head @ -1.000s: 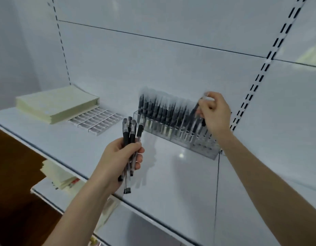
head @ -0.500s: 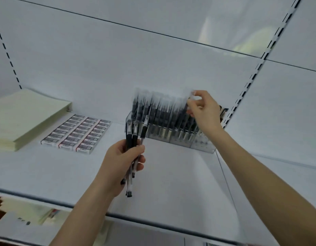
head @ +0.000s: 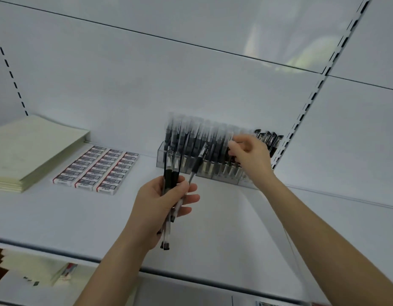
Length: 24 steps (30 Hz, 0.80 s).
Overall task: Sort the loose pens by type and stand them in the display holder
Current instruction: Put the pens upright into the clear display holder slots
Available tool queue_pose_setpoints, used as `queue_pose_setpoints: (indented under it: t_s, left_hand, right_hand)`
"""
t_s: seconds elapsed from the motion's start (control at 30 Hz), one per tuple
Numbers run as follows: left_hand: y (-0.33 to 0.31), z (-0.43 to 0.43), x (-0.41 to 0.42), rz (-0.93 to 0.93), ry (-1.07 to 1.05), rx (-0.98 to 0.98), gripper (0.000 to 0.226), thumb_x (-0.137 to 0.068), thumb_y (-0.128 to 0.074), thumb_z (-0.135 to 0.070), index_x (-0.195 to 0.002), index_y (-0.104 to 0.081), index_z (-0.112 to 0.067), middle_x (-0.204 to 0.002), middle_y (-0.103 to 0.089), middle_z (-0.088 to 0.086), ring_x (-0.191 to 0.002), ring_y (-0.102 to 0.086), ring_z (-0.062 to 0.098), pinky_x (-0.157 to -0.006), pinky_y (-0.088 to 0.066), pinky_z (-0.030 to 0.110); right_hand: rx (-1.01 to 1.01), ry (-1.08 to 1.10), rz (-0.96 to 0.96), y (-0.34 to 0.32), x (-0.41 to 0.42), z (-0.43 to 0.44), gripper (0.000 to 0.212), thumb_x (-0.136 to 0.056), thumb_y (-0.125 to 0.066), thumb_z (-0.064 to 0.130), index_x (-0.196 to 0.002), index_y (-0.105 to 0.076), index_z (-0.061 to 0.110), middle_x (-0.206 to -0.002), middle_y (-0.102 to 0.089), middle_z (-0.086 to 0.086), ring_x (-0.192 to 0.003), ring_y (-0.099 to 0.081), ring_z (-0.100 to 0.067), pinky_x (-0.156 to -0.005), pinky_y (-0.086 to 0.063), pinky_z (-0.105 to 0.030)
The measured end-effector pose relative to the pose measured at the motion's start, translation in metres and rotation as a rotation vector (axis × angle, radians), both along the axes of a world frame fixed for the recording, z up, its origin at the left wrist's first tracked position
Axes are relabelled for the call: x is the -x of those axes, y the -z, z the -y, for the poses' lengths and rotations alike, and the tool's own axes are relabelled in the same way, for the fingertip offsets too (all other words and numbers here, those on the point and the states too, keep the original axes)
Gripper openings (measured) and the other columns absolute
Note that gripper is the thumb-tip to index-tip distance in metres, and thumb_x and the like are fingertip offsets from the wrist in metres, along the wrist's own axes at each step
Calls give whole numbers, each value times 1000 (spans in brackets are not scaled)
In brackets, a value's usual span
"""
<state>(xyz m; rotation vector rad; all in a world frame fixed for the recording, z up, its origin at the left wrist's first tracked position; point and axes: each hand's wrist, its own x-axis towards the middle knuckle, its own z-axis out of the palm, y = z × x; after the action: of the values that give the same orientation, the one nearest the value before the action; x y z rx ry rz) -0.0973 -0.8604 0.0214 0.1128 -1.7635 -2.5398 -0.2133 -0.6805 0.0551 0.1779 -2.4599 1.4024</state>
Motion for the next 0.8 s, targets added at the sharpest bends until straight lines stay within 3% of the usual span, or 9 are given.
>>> queue_pose_setpoints:
  t_s: [0.1,0.27,0.4,0.5,0.57,0.63,0.8]
  left_hand:
    - [-1,-11,3,-24,24,3,11,-85,-57,-12,-95,-60,-8,-81,-75,2,-71,-72,16,-51,-53,20]
    - [-1,-41,10,-74,86,45,8,-85,-57,-11,-92,-58,-8,-79,-75,2,-72,-72,18,-53,-55,22]
    - [2,-44,15,-57,11,68,12,-85,-56,-17,-94,-57,-8,-84,-73,6,-74,-72,19,-57,-57,25]
    - [4,-39,18,-62,-62,197,14,-85,-58,-24,-84,-56,-10,-66,-67,1,-51,-65,15,-45,-50,21]
    - [4,-40,20,-72,-50,243,21,-85,-58,-26,-73,-49,-11,-53,-52,0,-35,-44,12,-37,-37,19]
    - [2,-45,22,-63,5,229,25,-84,-58,-27,-71,-44,-11,-52,-42,0,-35,-34,10,-36,-31,19]
    - [0,-59,31,-14,125,135,16,-89,-52,-25,-88,-49,-9,-58,-44,0,-40,-37,9,-40,-32,20]
  right_hand:
    - [253,-188,110,-10,-32,-2,10,-90,-56,24,-91,-64,17,-86,-71,-2,-80,-69,-16,-75,-56,-28]
    - [318,-312,201,-13,-50,-8,11,-87,-61,17,-84,-67,8,-72,-72,-3,-63,-68,-11,-59,-54,-21]
    - [500,-222,205,-19,-39,-34,12,-89,-57,11,-83,-61,2,-74,-70,-8,-58,-68,-13,-55,-55,-20]
    - [611,-62,113,-23,-24,-61,9,-89,-58,12,-82,-59,8,-77,-67,-9,-56,-68,-14,-57,-57,-21]
    - [595,37,42,-22,-14,-77,3,-90,-58,13,-88,-58,11,-77,-65,-7,-54,-67,-11,-58,-56,-20]
    - [520,117,-43,-20,-5,-89,8,-90,-57,14,-98,-57,11,-77,-64,-5,-53,-66,-9,-60,-56,-20]
    - [367,176,-194,-24,9,-100,9,-90,-55,13,-99,-58,13,-76,-65,-4,-58,-66,-7,-66,-57,-24]
